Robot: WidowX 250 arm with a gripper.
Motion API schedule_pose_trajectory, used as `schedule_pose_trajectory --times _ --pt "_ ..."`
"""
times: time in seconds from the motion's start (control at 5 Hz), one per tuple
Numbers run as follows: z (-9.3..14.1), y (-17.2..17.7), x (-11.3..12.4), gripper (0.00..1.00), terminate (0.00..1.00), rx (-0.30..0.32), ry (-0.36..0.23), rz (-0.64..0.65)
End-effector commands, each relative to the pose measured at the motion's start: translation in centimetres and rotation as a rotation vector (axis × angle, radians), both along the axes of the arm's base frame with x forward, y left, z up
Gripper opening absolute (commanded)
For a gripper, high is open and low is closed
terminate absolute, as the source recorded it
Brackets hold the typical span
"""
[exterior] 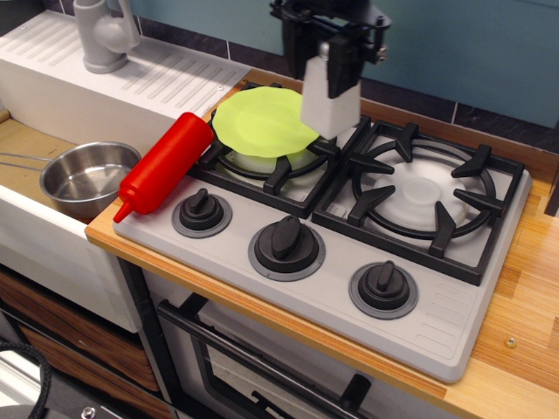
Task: Put saltcontainer on plate and ketchupbottle in pot or pan in sink
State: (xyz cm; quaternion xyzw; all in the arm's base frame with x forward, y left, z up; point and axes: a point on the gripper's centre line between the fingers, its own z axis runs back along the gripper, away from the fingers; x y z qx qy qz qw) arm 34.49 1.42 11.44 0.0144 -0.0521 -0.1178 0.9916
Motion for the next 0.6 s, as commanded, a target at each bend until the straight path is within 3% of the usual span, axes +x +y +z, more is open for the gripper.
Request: schedule_pose_trajectory --times 0.0,0.4 --pt "1.8 3.8 0.0 0.0 0.0 0.014 -0.116 -0.044" --pt "1.5 5.9 -0.4 0.0 0.0 0.021 -0.139 -0.072"
